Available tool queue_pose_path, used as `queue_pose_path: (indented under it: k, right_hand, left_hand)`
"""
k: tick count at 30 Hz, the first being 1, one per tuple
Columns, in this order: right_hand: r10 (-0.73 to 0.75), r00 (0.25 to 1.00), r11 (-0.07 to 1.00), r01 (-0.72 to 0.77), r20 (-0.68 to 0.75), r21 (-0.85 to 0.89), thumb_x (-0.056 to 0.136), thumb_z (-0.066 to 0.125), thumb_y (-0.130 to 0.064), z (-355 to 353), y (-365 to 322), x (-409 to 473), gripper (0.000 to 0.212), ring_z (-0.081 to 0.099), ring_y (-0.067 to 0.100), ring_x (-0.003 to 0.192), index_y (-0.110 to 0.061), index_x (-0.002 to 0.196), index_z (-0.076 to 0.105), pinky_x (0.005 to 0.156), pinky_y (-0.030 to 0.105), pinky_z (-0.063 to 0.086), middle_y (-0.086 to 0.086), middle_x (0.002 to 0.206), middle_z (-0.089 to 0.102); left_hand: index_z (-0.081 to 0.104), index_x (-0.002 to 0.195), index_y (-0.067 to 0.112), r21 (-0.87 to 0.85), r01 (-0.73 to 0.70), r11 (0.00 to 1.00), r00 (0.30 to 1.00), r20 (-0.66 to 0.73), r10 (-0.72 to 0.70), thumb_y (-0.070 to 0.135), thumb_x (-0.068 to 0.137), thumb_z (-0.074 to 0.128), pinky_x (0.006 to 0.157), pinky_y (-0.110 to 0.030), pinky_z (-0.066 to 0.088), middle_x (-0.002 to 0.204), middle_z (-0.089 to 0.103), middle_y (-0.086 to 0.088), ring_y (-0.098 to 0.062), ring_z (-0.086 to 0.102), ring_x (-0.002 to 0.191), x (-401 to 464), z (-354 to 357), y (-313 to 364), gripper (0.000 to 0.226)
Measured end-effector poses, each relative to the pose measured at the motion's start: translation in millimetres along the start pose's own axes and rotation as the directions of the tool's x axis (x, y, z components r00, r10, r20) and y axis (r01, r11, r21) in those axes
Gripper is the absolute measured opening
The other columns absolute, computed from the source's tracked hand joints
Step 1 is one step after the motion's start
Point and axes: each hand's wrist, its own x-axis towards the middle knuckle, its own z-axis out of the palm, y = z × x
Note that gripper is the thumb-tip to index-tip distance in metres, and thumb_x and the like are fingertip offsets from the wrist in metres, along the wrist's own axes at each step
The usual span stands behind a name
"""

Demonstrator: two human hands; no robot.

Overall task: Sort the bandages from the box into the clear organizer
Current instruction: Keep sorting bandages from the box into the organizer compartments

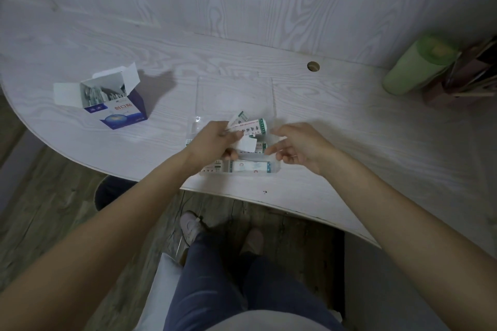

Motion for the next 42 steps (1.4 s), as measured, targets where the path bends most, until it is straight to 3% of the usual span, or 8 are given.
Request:
queue_pose_path:
  k: [5, 10, 16, 21, 27, 30, 38, 42]
  right_hand:
    - [-0.138, 0.989, 0.989, 0.141, 0.059, -0.048, 0.095, 0.054, -0.015, 6, -6, 4, 0.014, 0.057, 0.012, 0.050, -0.007, 0.097, 0.066, 0.049, 0.018, 0.046, 0.012, 0.075, 0.068]
    - [-0.160, 0.987, 0.983, 0.157, 0.019, 0.093, 0.095, 0.056, -0.026, 8, -8, 10, 0.024, 0.058, 0.013, 0.048, -0.006, 0.086, 0.064, 0.048, 0.020, 0.047, 0.009, 0.064, 0.066]
    - [-0.185, 0.981, 0.976, 0.176, -0.064, -0.126, 0.095, 0.047, -0.020, 7, 3, 19, 0.032, 0.043, 0.012, 0.037, 0.000, 0.086, 0.070, 0.041, 0.020, 0.033, 0.006, 0.055, 0.059]
    - [-0.016, 0.995, 0.847, 0.065, 0.097, -0.528, 0.093, 0.049, -0.013, 17, 21, 21, 0.023, 0.038, 0.011, 0.033, 0.003, 0.103, 0.062, 0.040, 0.019, 0.029, 0.004, 0.054, 0.060]
    - [0.067, 0.985, 0.704, 0.067, 0.159, -0.707, 0.095, 0.041, -0.013, 35, 34, 29, 0.037, 0.037, 0.006, 0.028, -0.003, 0.130, 0.050, 0.042, 0.021, 0.031, 0.003, 0.059, 0.062]
    - [0.040, 0.984, 0.685, 0.100, 0.175, -0.721, 0.097, 0.042, -0.018, 39, 38, 32, 0.046, 0.041, 0.007, 0.034, -0.014, 0.143, 0.039, 0.043, 0.020, 0.035, 0.002, 0.061, 0.063]
    - [0.025, 0.982, 0.646, 0.127, 0.188, -0.752, 0.097, 0.043, -0.019, 38, 36, 31, 0.045, 0.046, 0.009, 0.048, -0.018, 0.143, 0.039, 0.048, 0.019, 0.037, 0.000, 0.063, 0.060]
    - [-0.096, 0.982, 0.726, 0.183, 0.165, -0.663, 0.098, 0.047, -0.021, 29, 21, 25, 0.030, 0.042, 0.009, 0.044, -0.009, 0.122, 0.061, 0.046, 0.018, 0.037, 0.000, 0.057, 0.058]
  left_hand:
    - [0.059, 0.092, 0.013, -0.060, 0.012, 0.998, 0.998, 0.056, -0.009, 0.018, 0.099, 0.048, 0.052, -0.020, 0.045, 0.053, 0.059, 0.001, -0.008, 0.051, 0.048, 1, 2, 6, 0.013]
    - [0.057, 0.089, 0.012, -0.087, 0.022, 0.996, 0.999, 0.034, -0.019, 0.014, 0.098, 0.049, 0.050, -0.015, 0.048, 0.062, 0.057, -0.003, -0.004, 0.056, 0.048, 3, 1, 5, 0.012]
    - [0.058, 0.094, 0.009, -0.058, 0.023, 0.998, 1.000, -0.017, -0.024, 0.014, 0.098, 0.049, 0.048, -0.019, 0.047, 0.069, 0.056, -0.008, -0.010, 0.053, 0.049, 8, -7, -3, 0.011]
    - [0.056, 0.104, 0.001, -0.051, 0.048, 0.998, 0.997, -0.061, -0.051, 0.014, 0.098, 0.049, 0.047, -0.019, 0.045, 0.077, 0.055, -0.012, -0.011, 0.054, 0.048, 14, -11, -13, 0.015]
    - [0.056, 0.107, 0.003, 0.059, 0.054, 0.997, 0.995, -0.086, -0.048, 0.016, 0.099, 0.047, 0.056, -0.026, 0.049, 0.081, 0.060, -0.007, -0.012, 0.059, 0.050, 15, -13, -22, 0.018]
    - [0.057, 0.109, 0.002, 0.084, 0.059, 0.995, 0.994, -0.099, -0.050, 0.017, 0.099, 0.047, 0.058, -0.027, 0.050, 0.085, 0.061, -0.008, -0.013, 0.060, 0.052, 14, -16, -26, 0.020]
    - [0.057, 0.105, 0.004, 0.003, 0.046, 0.999, 0.995, -0.086, -0.045, 0.014, 0.099, 0.047, 0.046, -0.016, 0.045, 0.073, 0.060, -0.007, -0.006, 0.057, 0.045, 9, -17, -19, 0.015]
    - [0.057, 0.101, 0.006, -0.109, 0.029, 0.994, 0.996, -0.086, -0.038, 0.012, 0.099, 0.047, 0.044, -0.016, 0.045, 0.062, 0.059, -0.002, -0.007, 0.055, 0.045, 5, -16, -12, 0.012]
